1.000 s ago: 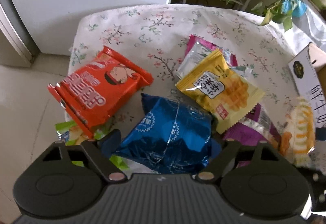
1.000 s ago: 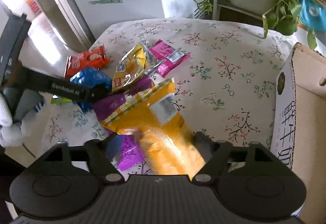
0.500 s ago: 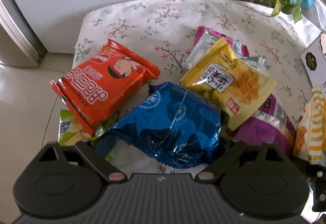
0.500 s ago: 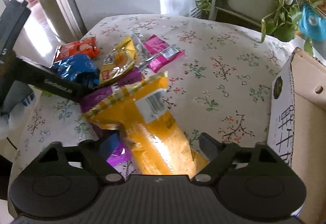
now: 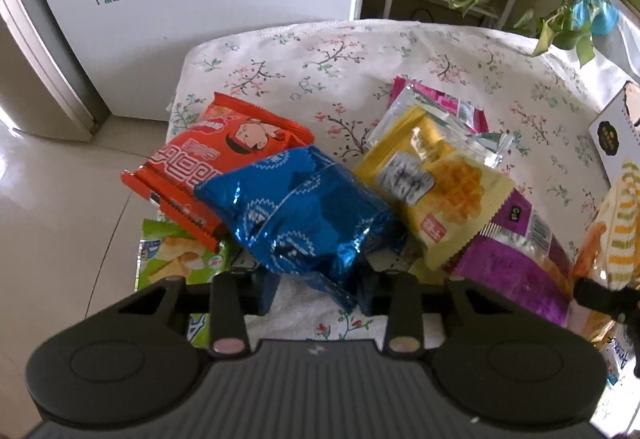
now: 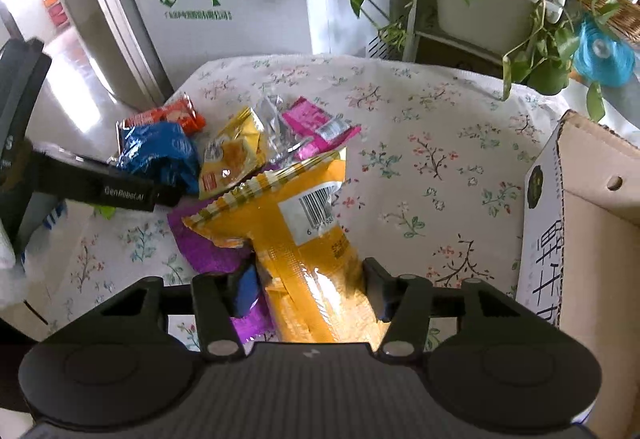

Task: Organize snacks
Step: 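Close the right gripper on the yellow bag while the left gripper closes on the blue packet, then lift the yellow bag with the right gripper while the left lifts the blue packet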

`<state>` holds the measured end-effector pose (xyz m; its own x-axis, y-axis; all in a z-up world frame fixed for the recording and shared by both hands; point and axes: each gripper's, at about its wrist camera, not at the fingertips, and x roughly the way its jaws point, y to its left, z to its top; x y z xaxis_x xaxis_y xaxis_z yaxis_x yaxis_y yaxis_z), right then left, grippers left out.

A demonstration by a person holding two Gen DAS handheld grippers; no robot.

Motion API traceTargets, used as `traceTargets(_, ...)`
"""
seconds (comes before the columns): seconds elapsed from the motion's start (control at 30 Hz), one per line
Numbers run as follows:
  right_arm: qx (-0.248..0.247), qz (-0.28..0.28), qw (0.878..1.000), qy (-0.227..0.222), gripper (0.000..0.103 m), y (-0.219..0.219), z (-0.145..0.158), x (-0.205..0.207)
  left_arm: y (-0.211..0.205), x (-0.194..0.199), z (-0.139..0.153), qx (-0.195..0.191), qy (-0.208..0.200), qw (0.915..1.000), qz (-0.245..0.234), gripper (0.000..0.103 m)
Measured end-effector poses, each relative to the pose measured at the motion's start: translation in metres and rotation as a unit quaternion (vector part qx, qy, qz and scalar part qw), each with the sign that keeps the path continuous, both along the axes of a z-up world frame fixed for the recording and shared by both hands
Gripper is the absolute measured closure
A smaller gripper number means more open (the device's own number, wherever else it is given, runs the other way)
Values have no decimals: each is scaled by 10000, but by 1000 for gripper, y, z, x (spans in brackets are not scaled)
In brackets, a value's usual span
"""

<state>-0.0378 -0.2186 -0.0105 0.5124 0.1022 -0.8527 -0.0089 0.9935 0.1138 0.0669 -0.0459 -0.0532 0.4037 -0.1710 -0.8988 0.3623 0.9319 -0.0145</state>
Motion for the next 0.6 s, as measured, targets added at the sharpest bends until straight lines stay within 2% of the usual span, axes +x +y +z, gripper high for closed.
traceTargets(0.07, 36, -44, 10000, -53, 42, 0, 4, 0, 2, -2, 4, -30, -52, 10000, 9, 71)
traceTargets(0.1, 64, -62, 9999, -77, 42, -1, 5, 0, 4, -3, 6, -55, -77, 10000, 12, 76)
traceTargets(0.3, 287, -172, 9992, -226, 42, -1, 15, 1, 10, -7, 18, -207, -191, 9996, 89, 76)
traceTargets(0.4, 301, -193, 9991, -237, 42, 1, 16, 0, 13, -7, 19, -273, -125, 9995, 140, 76)
traceTargets(0.57, 323, -312, 9988, -197, 42, -3, 16, 1, 24, 2, 23, -419, -156, 9987, 260, 53)
traceTargets(0.6, 341, -358, 9986, -192, 42, -4, 17, 1, 26, 4, 24, -465, -162, 9985, 232, 42)
